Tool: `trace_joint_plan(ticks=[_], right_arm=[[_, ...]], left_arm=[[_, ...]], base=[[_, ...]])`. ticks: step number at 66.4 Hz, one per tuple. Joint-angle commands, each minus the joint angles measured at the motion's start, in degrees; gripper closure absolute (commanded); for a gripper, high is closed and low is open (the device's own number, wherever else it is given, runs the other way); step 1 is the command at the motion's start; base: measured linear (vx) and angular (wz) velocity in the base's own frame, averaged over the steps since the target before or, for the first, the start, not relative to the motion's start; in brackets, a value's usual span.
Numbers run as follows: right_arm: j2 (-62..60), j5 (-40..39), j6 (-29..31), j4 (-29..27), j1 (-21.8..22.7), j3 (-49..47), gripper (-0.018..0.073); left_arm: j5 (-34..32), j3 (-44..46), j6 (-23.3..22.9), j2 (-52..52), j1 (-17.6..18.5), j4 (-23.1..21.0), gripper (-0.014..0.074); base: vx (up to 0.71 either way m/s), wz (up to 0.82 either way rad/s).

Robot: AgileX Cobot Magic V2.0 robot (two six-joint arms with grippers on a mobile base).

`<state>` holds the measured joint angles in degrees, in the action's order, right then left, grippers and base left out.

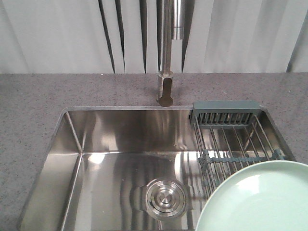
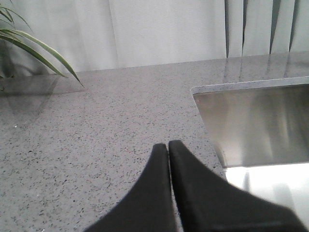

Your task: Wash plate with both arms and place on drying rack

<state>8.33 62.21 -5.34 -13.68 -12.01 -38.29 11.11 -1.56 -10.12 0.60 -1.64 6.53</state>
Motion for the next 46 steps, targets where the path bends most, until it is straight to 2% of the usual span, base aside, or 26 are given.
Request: trace_joint_plan(ticks=[1, 46], right_arm=[[0.96, -4.25, 0.03, -0.53, 0.25, -1.29, 0.0561], [0.96, -4.25, 0.03, -0.53, 0.25, -1.29, 0.0561]], left_arm=[[-4.31, 1.49, -0.37, 0.79, 0.43, 0.02, 0.0603], [-4.31, 1.49, -0.37, 0.79, 0.43, 0.02, 0.0603]], base=[[0.01, 0.0], [0.0, 0.0]])
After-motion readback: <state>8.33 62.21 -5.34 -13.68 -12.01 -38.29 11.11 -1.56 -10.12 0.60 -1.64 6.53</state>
